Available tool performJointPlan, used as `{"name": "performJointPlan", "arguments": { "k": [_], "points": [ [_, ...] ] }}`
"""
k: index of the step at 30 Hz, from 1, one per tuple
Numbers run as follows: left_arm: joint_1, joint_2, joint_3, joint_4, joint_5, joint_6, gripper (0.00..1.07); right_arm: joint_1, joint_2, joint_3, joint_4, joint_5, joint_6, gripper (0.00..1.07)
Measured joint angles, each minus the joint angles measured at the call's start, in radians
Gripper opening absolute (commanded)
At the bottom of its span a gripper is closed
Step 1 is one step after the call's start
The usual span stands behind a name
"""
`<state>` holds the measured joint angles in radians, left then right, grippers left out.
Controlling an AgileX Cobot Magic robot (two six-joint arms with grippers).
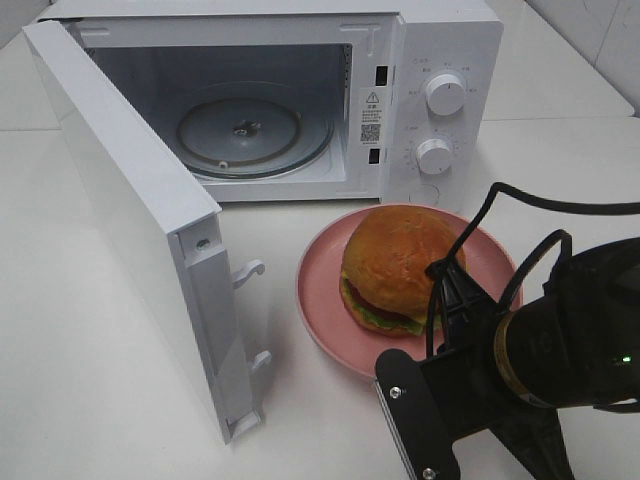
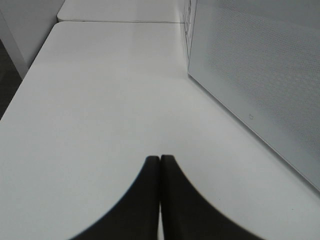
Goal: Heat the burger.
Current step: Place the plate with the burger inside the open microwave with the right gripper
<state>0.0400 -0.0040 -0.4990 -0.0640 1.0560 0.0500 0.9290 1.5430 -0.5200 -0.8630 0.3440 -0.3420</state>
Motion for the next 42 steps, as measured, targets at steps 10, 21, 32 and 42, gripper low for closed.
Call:
{"name": "performJointPlan", "arguments": {
  "k": [10, 21, 32, 42],
  "points": [
    [0.0, 0.0, 0.0, 0.0, 0.0, 0.0, 0.0, 0.0, 0.0, 0.001, -0.008, -0.091, -0.045, 0.0],
    [0.0, 0.0, 0.0, 0.0, 0.0, 0.0, 0.0, 0.0, 0.001, -0.015, -0.014, -0.143, -0.072, 0.0],
    [0.0, 0.0, 0.0, 0.0, 0.0, 0.0, 0.0, -0.094, 0.002, -0.077, -0.014, -0.259, -0.122, 0.0],
    [0.0, 0.0, 0.0, 0.0, 0.0, 0.0, 0.0, -0.169, 0.039, -0.1, -0.015, -0.316, -0.175, 0.0]
  ]
}}
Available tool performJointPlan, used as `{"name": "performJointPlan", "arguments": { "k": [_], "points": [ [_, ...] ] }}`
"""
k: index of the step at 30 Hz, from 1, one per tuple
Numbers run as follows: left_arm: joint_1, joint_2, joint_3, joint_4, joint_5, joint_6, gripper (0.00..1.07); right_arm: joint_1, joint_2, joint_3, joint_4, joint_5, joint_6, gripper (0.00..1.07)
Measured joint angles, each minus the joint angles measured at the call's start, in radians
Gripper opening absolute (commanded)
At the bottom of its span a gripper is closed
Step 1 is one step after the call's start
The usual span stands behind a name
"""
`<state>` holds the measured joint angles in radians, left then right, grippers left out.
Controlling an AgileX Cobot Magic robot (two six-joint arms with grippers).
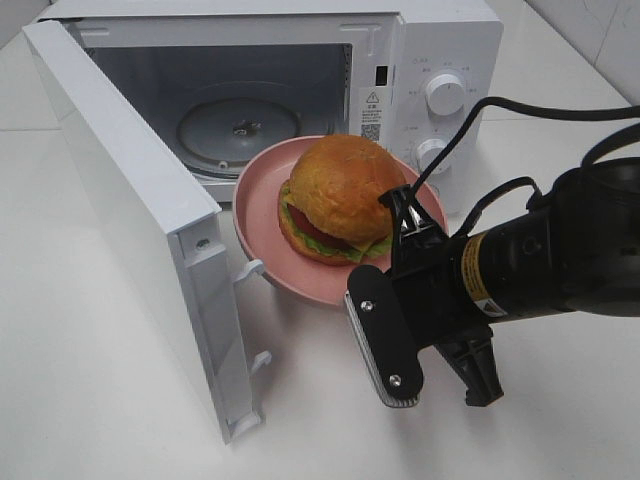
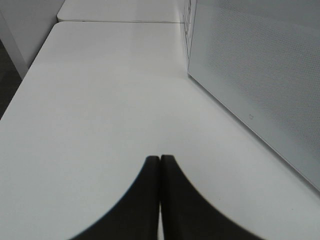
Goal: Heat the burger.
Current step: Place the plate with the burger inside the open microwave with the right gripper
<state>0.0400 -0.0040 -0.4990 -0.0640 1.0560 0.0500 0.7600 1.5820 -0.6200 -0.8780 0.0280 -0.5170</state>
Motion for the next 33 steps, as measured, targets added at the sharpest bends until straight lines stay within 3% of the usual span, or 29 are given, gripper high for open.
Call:
{"name": "performJointPlan", "arguments": {
  "k": [21, 33],
  "points": [
    [0.0, 0.0, 0.0, 0.0, 0.0, 0.0, 0.0, -0.003, 0.166, -0.161, -0.01, -0.042, -0.091, 0.0],
    [0.0, 0.0, 0.0, 0.0, 0.0, 0.0, 0.0, -0.072, 0.166, -0.186, -0.012, -0.063, -0.117, 0.0]
  ]
}}
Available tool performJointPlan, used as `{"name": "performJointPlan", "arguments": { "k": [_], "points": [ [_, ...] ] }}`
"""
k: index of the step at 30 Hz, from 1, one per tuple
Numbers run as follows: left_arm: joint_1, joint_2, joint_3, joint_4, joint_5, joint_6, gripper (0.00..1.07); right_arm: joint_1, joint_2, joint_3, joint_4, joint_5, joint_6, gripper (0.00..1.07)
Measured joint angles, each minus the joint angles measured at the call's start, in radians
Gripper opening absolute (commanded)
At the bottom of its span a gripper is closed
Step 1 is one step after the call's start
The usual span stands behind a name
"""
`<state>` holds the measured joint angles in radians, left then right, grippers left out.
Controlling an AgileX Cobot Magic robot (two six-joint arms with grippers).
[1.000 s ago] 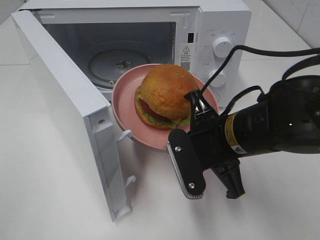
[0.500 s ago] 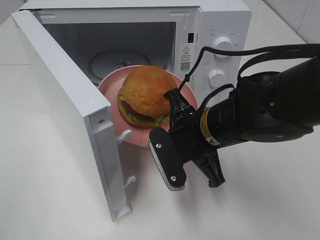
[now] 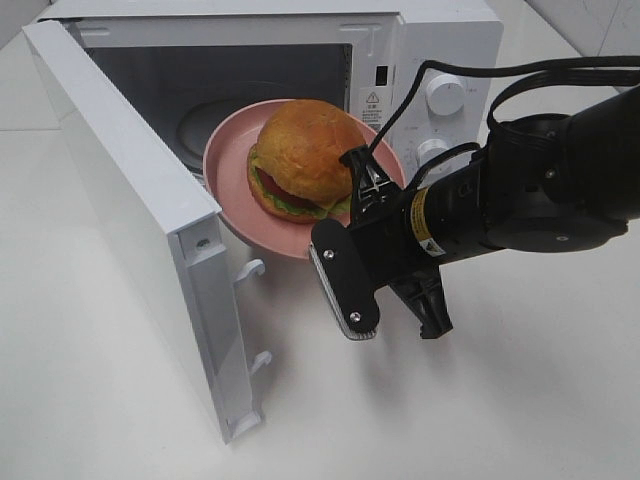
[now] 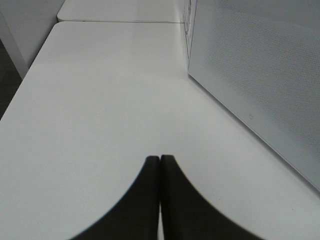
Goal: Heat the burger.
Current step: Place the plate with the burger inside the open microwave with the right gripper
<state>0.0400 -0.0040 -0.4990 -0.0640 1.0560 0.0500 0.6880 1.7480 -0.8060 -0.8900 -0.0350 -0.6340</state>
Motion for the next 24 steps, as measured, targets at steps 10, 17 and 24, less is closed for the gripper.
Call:
{"name": "performJointPlan", "arguments": {
  "k": [10, 17, 24],
  "points": [
    [0.0, 0.0, 0.0, 0.0, 0.0, 0.0, 0.0, -0.008, 0.043, -0.067, -0.004, -0.012, -0.022, 0.0],
    [0.0, 0.0, 0.0, 0.0, 0.0, 0.0, 0.0, -0.012, 0.089, -0.12, -0.005, -0.016, -0.051, 0.0],
    [0.0, 0.0, 0.0, 0.0, 0.0, 0.0, 0.0, -0.031, 0.119, -0.163, -0.023, -0.041, -0.067, 0.0]
  ]
}}
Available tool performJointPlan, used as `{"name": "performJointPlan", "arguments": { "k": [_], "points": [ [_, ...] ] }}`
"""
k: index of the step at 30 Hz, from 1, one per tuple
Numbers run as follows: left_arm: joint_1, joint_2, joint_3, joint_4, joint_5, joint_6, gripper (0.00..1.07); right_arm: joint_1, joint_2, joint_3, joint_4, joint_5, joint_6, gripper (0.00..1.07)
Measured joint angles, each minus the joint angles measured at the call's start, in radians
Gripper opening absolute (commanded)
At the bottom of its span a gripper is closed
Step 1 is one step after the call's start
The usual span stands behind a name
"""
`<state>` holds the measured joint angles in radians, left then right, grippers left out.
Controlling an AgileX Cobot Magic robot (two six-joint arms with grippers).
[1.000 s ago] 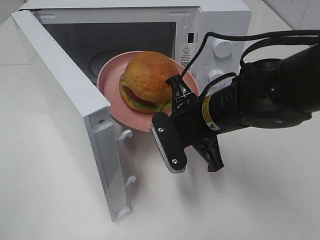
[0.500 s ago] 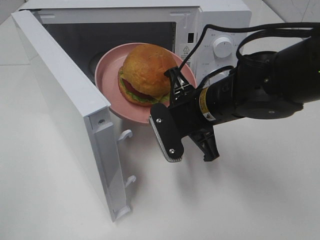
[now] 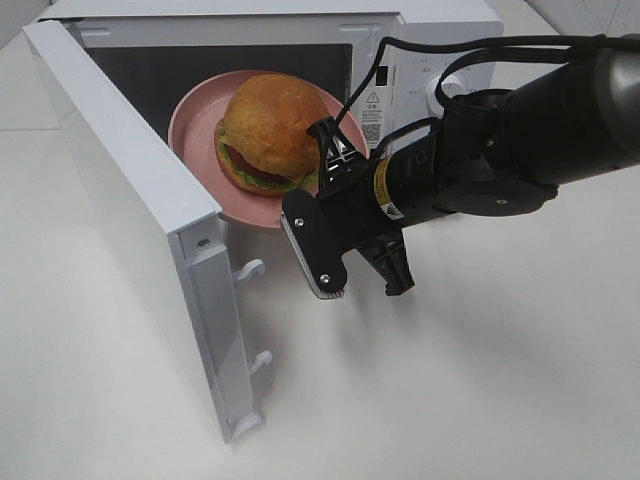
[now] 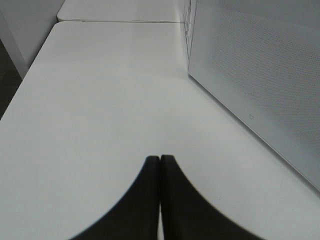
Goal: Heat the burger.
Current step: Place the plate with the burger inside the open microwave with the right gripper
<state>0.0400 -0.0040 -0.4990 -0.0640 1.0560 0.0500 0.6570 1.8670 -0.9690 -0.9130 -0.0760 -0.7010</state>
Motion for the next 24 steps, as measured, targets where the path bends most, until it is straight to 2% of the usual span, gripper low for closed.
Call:
{"name": "performJointPlan", "arguments": {
  "k": [19, 24],
  "points": [
    [0.0, 0.0, 0.0, 0.0, 0.0, 0.0, 0.0, -0.001, 0.159, -0.203, -0.003, 0.076, 0.0, 0.0],
    [0.0, 0.0, 0.0, 0.0, 0.0, 0.0, 0.0, -0.001, 0.191, -0.249, 0.034, 0.094, -0.014, 0.0]
  ]
}}
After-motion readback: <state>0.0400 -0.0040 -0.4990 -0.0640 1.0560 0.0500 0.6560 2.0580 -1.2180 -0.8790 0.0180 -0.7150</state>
